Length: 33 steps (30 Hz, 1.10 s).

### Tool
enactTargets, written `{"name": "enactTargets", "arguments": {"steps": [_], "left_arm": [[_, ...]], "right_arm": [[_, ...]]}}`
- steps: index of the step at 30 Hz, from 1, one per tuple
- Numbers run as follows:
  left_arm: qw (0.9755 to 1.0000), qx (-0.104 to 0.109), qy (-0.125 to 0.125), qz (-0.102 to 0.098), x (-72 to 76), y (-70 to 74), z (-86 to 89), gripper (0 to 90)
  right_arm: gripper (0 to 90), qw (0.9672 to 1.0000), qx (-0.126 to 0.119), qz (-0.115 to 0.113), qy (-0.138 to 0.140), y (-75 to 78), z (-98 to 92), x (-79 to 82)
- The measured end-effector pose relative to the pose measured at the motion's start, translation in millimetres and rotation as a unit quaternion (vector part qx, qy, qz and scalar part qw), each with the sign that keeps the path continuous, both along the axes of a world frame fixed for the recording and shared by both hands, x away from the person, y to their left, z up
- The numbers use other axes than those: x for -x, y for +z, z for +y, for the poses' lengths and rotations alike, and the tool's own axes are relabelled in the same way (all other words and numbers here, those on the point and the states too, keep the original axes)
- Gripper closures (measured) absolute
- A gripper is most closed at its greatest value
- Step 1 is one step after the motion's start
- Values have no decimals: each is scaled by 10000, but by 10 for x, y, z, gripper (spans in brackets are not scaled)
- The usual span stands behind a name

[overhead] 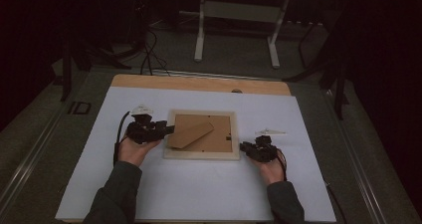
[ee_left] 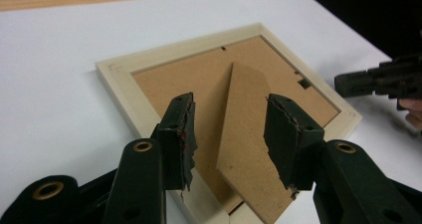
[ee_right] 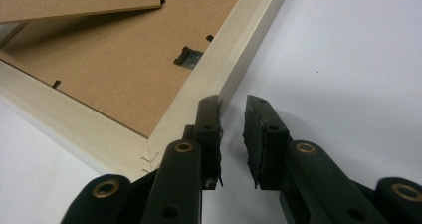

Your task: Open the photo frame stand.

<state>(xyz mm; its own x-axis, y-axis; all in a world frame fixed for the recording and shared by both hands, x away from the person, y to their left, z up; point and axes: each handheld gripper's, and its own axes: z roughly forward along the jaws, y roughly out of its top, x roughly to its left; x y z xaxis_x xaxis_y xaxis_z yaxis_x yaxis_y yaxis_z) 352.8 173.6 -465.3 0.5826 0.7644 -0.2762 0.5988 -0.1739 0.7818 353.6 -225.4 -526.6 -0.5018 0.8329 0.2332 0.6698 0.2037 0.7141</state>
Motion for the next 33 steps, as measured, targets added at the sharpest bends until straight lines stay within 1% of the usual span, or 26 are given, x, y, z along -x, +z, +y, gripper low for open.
{"name": "enactTargets", "arguments": {"steps": [1,2,3,4,5,6,7,8,9,11,12,13,14,15,16,17,18,19,21,26,27,28,29,30,31,33], "left_arm": [[10000,-8,-40,67,-42,-8,-33,556],[10000,-8,-40,67,-42,-8,-33,540],[9999,26,-46,160,-85,-17,-52,522],[9999,26,-46,160,-85,-17,-52,516],[9996,113,-88,236,-123,-29,-66,507],[9996,113,-88,236,-123,-29,-66,500],[9995,99,-92,298,-156,-39,-85,492],[9995,99,-92,298,-156,-39,-85,468],[9993,23,-102,360,-186,-50,-107,459],[9992,3,-117,386,-199,-58,-116,455],[9991,29,-111,418,-211,-69,-126,455],[9985,97,-178,501,-241,-93,-133,458],[9985,97,-178,501,-241,-93,-133,458],[9979,171,-200,583,-269,-120,-141,458],[9979,171,-200,583,-269,-120,-141,458],[9968,310,-295,679,-296,-151,-143,457],[9968,310,-295,679,-296,-151,-143,451],[9963,282,-330,742,-314,-172,-155,442],[9961,259,-350,765,-324,-185,-169,436],[9957,256,-346,824,-346,-208,-182,411],[9950,235,-399,881,-358,-227,-197,411],[9950,235,-399,881,-358,-227,-197,399],[9946,158,-442,924,-365,-247,-217,395],[9946,158,-442,924,-365,-247,-217,395],[9939,169,-453,994,-375,-268,-231,395],[9934,197,-461,1030,-385,-284,-241,394]], "right_arm": [[761,10000,-8,3,4,0,1,0],[761,10000,-8,3,4,0,1,0],[760,10000,-4,2,4,1,4,2],[760,10000,-4,2,4,1,4,2],[760,10000,-8,6,11,1,5,4],[760,10000,-8,6,11,1,5,4],[759,10000,-7,3,12,0,5,3],[759,10000,-7,3,12,0,5,3],[758,10000,-11,6,18,-3,4,1],[759,10000,-6,11,18,-3,4,1],[762,10000,-13,13,27,-5,5,0],[764,10000,-12,28,47,-6,8,1],[764,10000,-6,26,52,-7,12,2],[764,10000,29,18,56,-8,17,3],[764,10000,29,18,56,-8,17,3],[763,10000,48,6,61,-9,24,5],[763,10000,48,6,61,-9,24,5],[764,10000,37,-3,59,-9,28,8],[764,10000,34,-41,72,-10,31,11],[763,10000,26,-44,81,-12,31,11],[763,10000,19,-37,81,-13,32,11],[763,10000,19,-37,81,-13,32,11],[763,10000,24,-31,84,-14,30,10],[763,10000,22,-29,85,-16,30,10],[763,10000,24,-27,91,-17,28,9],[763,10000,24,-17,91,-19,28,9]]}}
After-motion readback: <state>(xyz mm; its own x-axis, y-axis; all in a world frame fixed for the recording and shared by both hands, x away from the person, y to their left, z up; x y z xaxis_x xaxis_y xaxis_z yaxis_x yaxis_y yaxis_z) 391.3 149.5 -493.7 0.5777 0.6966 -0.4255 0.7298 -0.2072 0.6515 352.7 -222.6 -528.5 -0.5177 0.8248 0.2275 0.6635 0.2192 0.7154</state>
